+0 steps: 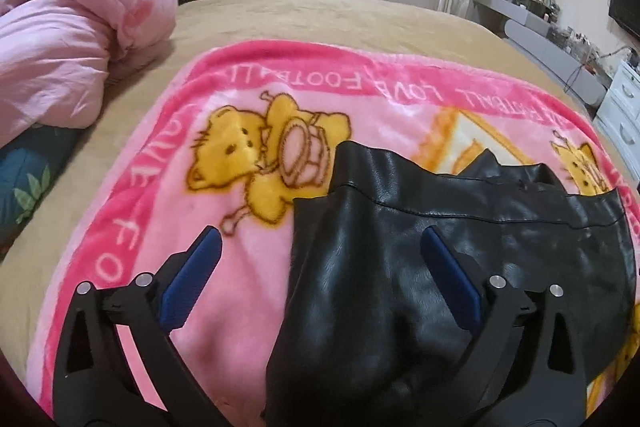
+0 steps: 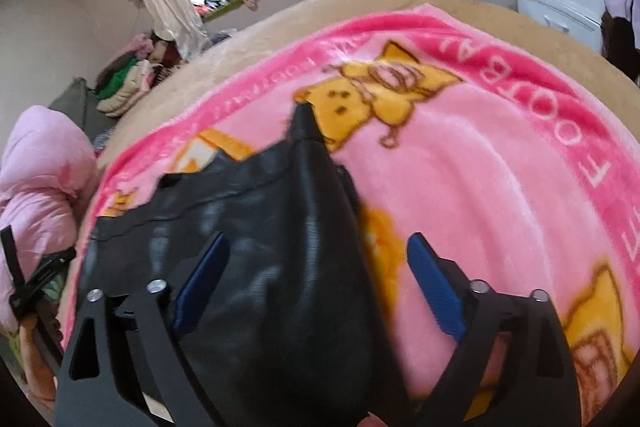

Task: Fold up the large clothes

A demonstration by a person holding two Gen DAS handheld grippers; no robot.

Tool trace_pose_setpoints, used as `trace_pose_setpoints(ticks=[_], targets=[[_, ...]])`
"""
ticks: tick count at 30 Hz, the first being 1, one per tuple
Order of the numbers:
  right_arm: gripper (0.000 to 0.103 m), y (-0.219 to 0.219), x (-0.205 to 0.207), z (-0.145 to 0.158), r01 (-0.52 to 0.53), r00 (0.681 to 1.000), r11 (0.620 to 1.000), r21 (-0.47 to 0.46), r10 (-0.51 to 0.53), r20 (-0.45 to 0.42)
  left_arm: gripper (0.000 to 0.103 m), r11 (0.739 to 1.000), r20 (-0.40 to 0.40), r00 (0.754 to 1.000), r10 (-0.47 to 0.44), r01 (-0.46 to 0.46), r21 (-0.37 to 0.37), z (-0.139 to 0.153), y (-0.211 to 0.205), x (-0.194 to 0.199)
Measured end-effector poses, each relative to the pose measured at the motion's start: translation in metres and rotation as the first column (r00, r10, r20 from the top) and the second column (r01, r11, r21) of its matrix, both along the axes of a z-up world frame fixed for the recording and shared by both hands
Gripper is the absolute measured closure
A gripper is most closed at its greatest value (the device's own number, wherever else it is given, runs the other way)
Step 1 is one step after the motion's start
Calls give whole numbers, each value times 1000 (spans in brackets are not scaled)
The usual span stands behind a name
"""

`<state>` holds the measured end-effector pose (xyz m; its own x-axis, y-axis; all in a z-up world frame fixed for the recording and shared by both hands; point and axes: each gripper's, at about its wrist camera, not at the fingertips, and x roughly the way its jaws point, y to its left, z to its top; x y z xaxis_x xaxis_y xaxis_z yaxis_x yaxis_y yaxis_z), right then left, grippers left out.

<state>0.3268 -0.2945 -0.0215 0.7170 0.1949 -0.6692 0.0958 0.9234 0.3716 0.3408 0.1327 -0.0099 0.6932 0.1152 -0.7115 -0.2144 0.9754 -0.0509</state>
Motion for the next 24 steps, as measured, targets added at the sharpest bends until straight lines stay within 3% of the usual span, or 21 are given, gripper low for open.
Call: trace_pose_setpoints(ticks=[6,14,17,23,24], targets=[[9,11,-19,11,-42,999,999,4,42,24,10,997,3,1000,17,-17,-70,9,2,-26],[8,13,-44,20,-51,997,999,-6,51,50,9,999,19,1000,18,-18,-44,18,-10,-59],[8,9,-54,21,-47,997,999,-3,47,57,10,998,44,999,19,-16,-69,20,-11,-73],[8,4,-56,4,-55,998,998,14,55,9,9,991,8,1000,4,-3,-134,0,-2,-75],[8,4,-54,-1,-56,998,998,19,56,-2,10,985,-7,1000,6,-7,-171,-9,3,-71]])
